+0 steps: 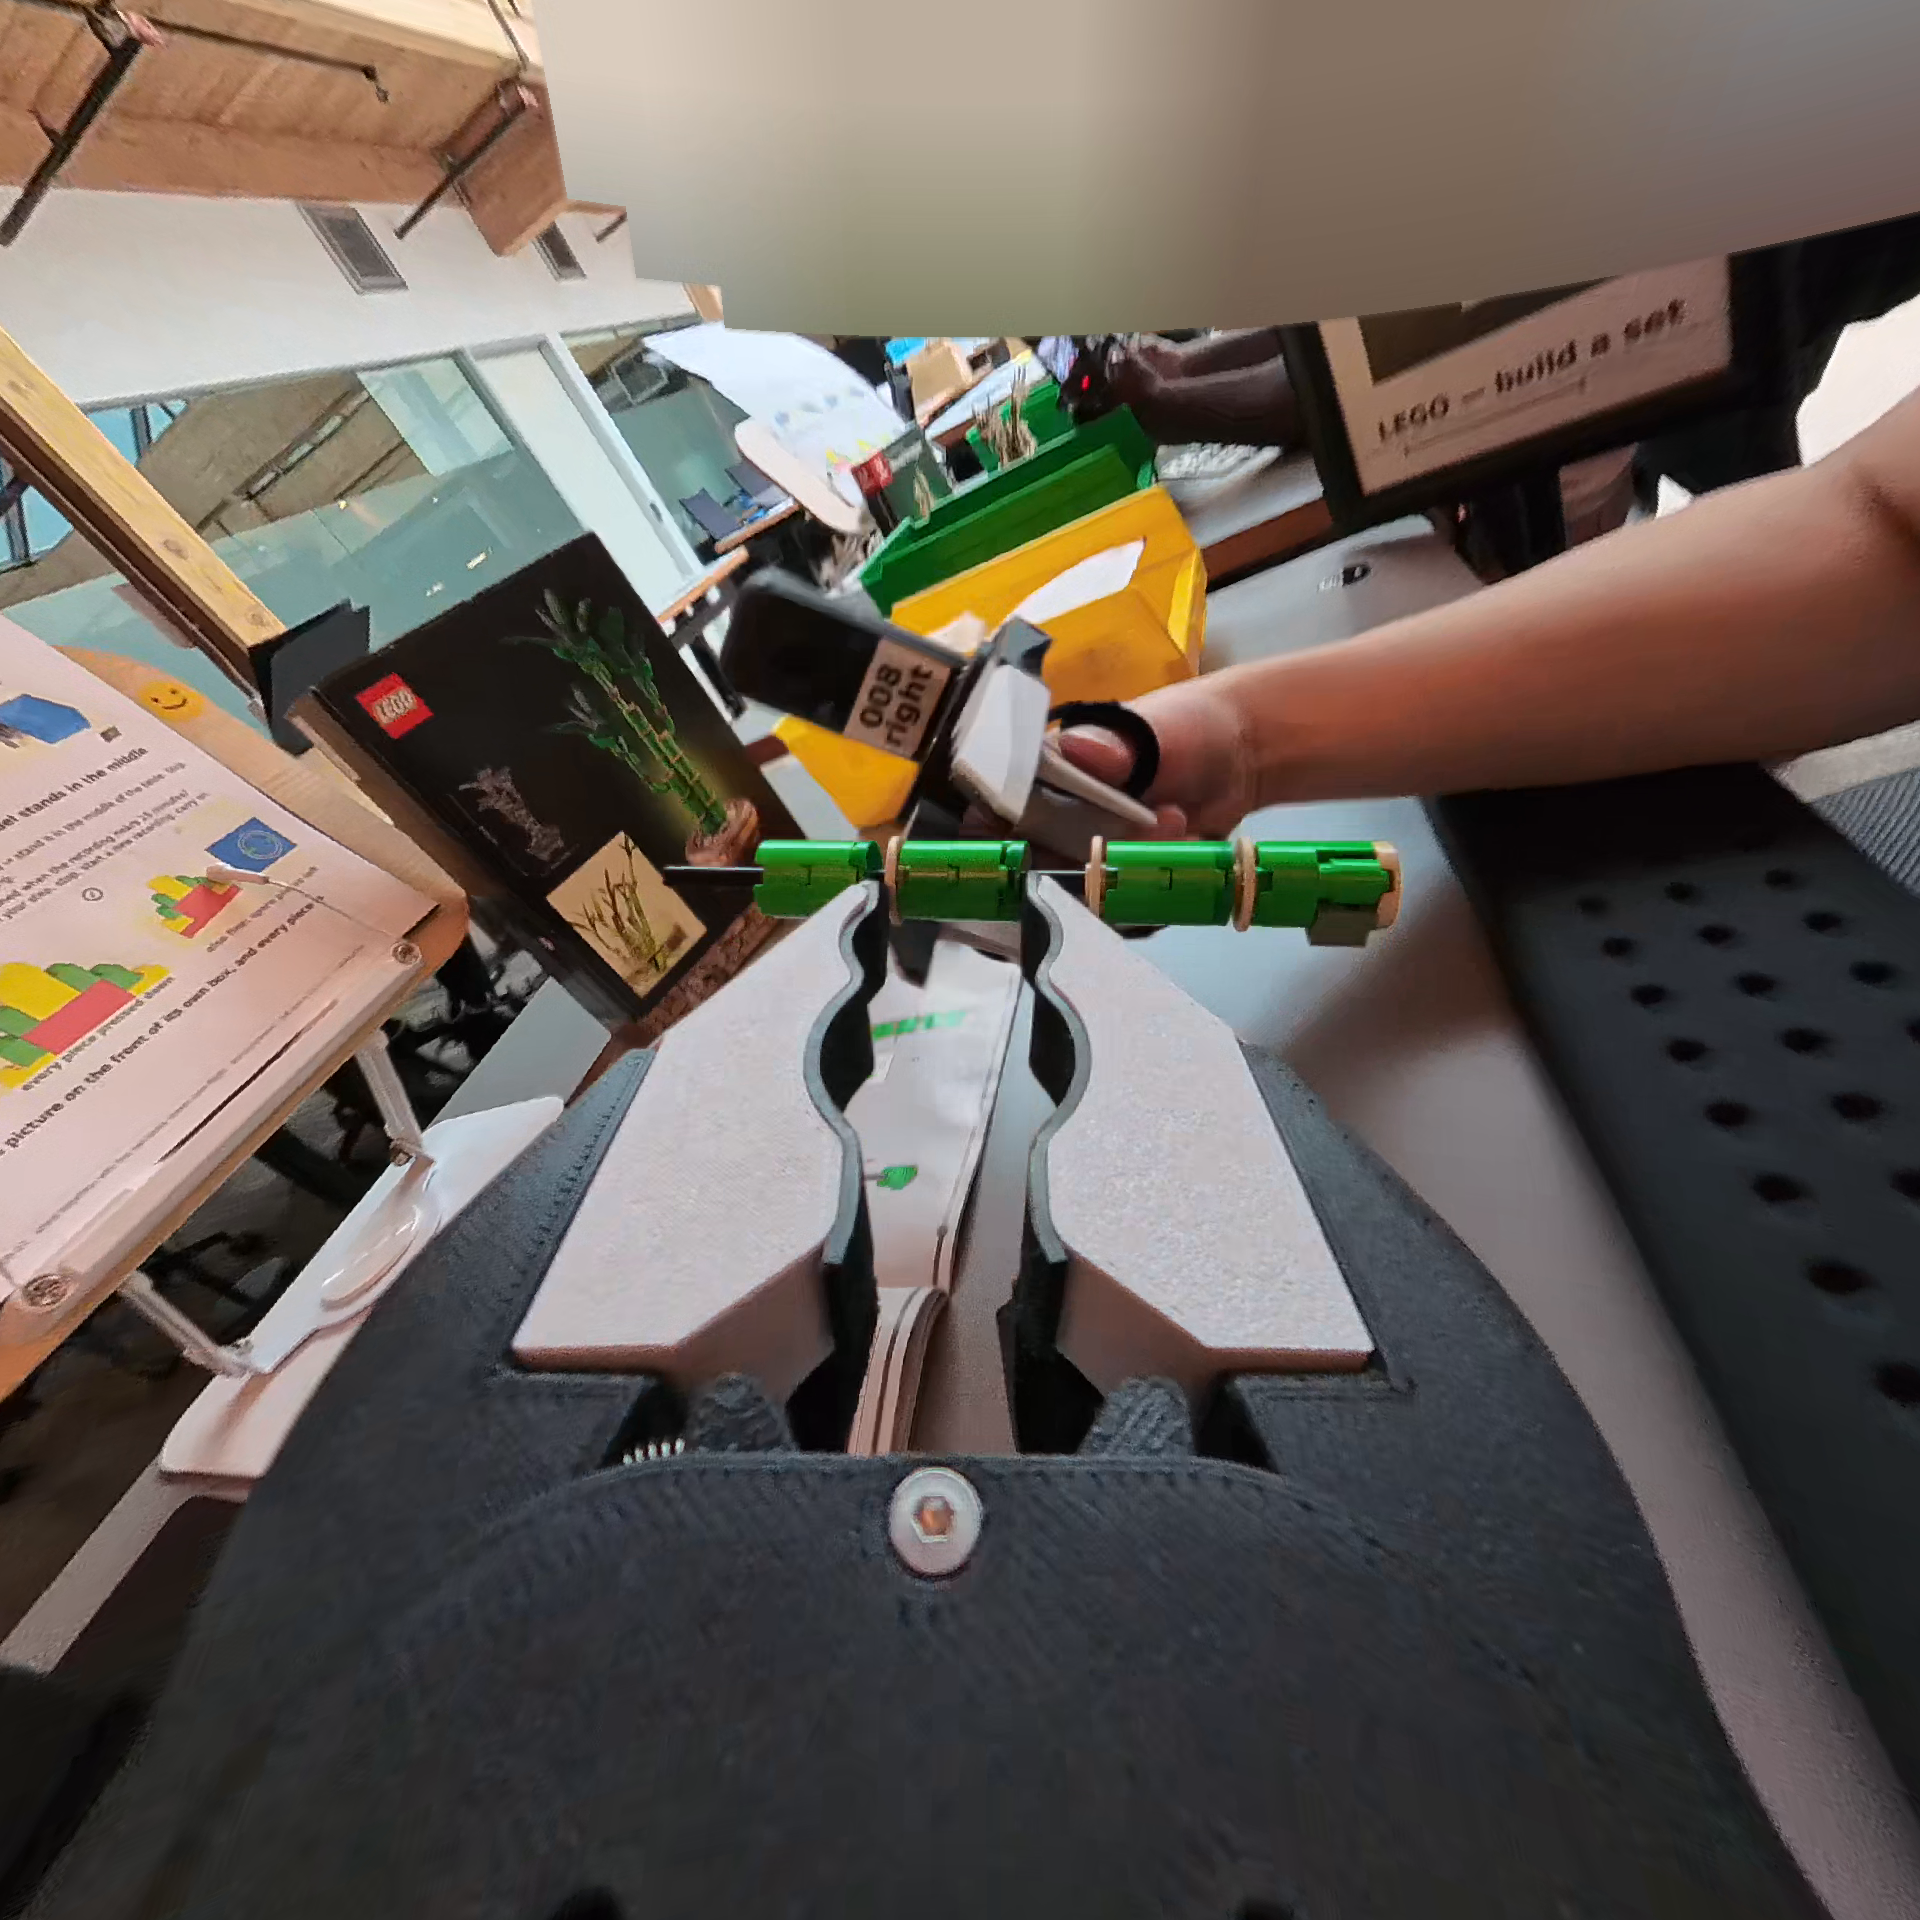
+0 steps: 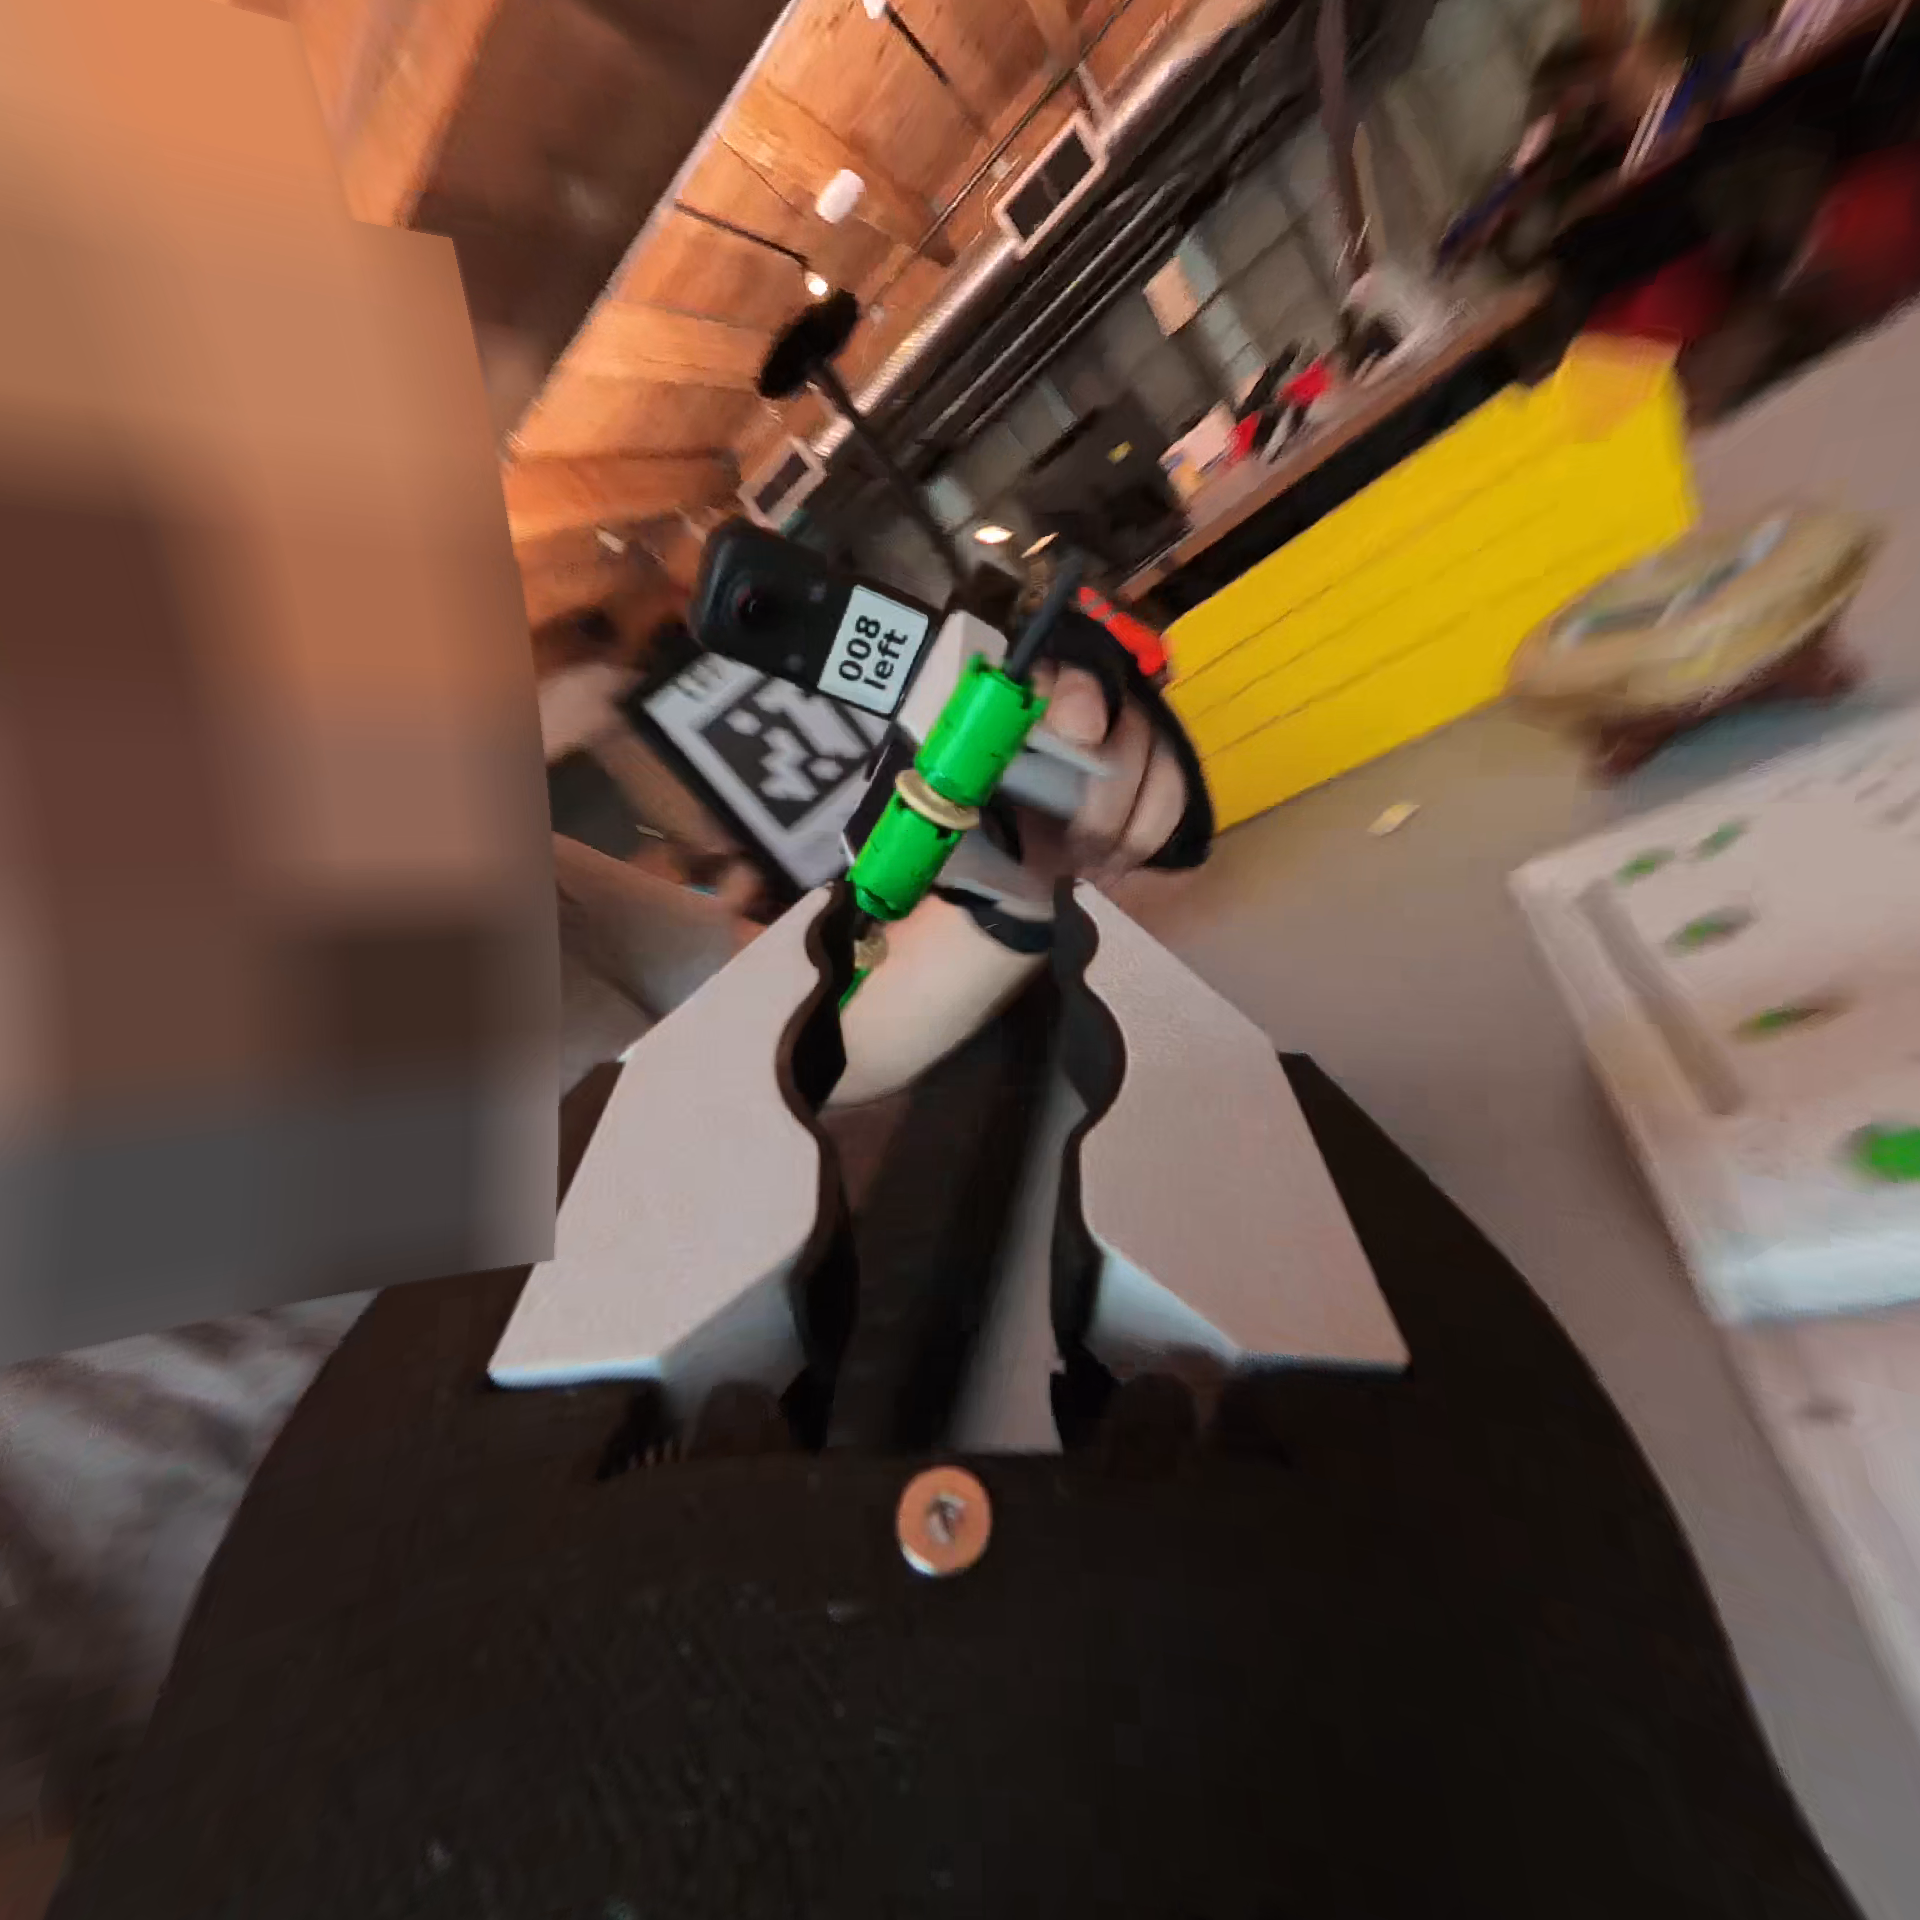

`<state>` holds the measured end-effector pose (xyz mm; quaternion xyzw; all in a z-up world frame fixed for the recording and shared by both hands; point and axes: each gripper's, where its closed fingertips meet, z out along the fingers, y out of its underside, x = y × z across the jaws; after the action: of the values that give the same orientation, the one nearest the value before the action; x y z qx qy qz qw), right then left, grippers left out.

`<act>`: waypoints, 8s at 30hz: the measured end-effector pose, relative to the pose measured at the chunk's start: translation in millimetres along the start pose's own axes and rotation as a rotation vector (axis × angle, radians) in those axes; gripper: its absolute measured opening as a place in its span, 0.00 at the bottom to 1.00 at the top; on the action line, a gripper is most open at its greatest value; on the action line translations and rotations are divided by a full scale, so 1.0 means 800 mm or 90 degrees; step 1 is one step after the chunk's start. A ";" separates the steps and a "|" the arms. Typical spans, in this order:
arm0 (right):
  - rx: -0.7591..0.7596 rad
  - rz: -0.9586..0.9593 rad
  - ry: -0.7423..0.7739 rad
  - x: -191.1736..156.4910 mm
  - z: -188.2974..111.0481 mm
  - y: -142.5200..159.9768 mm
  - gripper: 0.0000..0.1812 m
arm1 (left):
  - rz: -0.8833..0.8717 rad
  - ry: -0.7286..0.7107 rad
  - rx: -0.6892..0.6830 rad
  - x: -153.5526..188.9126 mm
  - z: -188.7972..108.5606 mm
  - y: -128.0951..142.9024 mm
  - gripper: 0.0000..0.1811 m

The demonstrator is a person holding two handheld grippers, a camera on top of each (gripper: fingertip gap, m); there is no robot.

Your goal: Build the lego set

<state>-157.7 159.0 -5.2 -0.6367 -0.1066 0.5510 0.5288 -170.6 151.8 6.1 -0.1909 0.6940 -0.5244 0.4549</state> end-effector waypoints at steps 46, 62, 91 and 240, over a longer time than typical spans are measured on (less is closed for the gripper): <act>-0.024 -0.732 0.257 -0.061 0.023 -0.011 0.14 | 0.014 0.032 0.125 0.014 -0.012 -0.042 0.12; -0.003 -0.714 0.248 -0.064 0.024 -0.011 0.13 | -0.001 0.045 0.118 0.015 -0.012 -0.044 0.11; 0.081 -0.090 0.079 -0.008 0.014 -0.020 0.33 | 0.152 -0.226 -0.037 -0.062 -0.027 0.001 0.11; -0.216 -0.689 0.553 0.132 0.029 0.042 0.53 | -0.979 0.095 0.120 -0.071 0.004 0.134 0.07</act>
<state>-152.8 233.6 -90.1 -0.7300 -0.2715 -0.1165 0.6163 -116.1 232.5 -66.5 -0.5430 0.3479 -0.7610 -0.0702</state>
